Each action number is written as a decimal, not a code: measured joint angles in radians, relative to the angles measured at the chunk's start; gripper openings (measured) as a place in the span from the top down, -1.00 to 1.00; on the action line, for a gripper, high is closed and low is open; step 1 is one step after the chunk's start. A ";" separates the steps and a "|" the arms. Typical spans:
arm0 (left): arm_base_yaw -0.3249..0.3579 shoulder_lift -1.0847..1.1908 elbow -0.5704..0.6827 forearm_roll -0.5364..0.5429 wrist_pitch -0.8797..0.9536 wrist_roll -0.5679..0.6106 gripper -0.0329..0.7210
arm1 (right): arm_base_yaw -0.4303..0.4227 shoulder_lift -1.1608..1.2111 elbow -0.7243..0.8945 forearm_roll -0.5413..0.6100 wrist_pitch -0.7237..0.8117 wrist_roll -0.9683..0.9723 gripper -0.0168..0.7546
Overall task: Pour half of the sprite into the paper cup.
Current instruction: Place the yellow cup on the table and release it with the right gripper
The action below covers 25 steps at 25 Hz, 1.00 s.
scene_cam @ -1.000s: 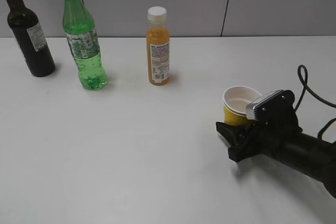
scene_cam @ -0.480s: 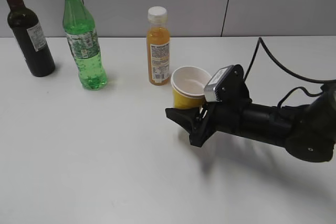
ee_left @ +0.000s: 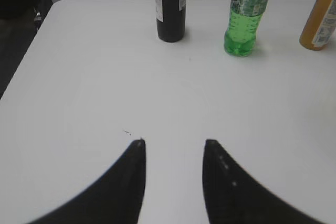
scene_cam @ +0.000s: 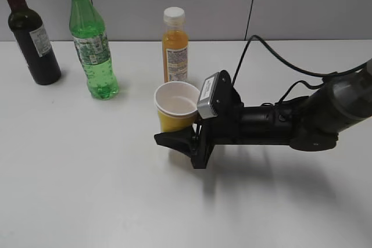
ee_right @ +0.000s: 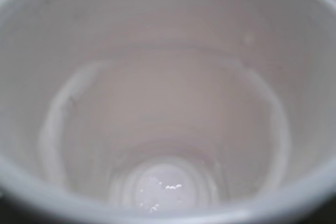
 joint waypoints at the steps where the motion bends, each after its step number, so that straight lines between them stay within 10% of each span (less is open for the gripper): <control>1: 0.000 0.000 0.000 0.000 0.000 0.000 0.16 | 0.012 0.010 -0.011 -0.010 0.000 0.003 -0.20; 25: 0.000 0.000 0.000 0.000 0.000 0.000 0.16 | 0.048 0.150 -0.135 -0.069 0.019 0.006 -0.20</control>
